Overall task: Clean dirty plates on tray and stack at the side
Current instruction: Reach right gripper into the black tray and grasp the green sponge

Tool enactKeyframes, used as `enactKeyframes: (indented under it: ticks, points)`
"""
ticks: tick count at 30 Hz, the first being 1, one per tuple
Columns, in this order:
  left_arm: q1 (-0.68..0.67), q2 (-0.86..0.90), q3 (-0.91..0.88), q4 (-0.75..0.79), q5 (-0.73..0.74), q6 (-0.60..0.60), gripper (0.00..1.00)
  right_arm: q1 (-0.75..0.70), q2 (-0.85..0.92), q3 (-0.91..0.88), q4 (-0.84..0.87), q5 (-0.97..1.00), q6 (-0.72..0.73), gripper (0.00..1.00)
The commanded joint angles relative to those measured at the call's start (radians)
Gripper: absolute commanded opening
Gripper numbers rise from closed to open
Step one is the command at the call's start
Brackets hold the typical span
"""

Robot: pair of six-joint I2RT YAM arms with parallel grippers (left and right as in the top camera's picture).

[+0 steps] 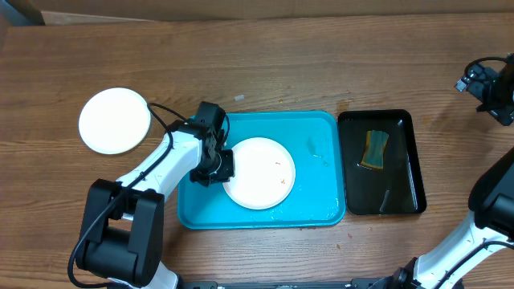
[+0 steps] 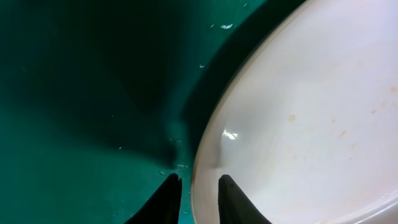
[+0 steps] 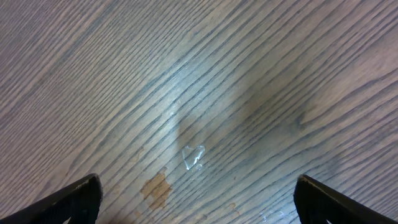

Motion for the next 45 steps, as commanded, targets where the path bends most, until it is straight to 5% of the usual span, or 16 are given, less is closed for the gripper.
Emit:
enactKeyframes:
  ticks: [1, 6, 9, 13, 27, 45]
  points:
    - [-0.005, -0.005, -0.026, 0.015, -0.01, 0.001, 0.19, 0.002, -0.029, 0.008, 0.006, -0.021, 0.009, 1.0]
    - [-0.005, -0.005, -0.028, 0.03, -0.009, -0.003, 0.18, 0.002, -0.035, 0.013, -0.027, -0.415, -0.086, 0.98]
    - [-0.005, -0.005, -0.028, 0.031, -0.009, -0.005, 0.15, 0.012, -0.047, 0.029, -0.06, -0.461, -0.114, 0.84]
    - [-0.005, -0.005, -0.028, 0.031, -0.009, -0.006, 0.08, 0.057, -0.107, 0.043, -0.139, -0.402, -0.139, 0.72]
    - [0.048, -0.005, -0.024, 0.06, 0.0, -0.01, 0.04, 0.36, -0.21, -0.011, -0.404, -0.121, -0.122, 0.72]
    - [0.109, -0.005, -0.019, 0.063, 0.097, -0.009, 0.04, 0.509, -0.21, -0.486, -0.104, 0.048, -0.003, 0.7]
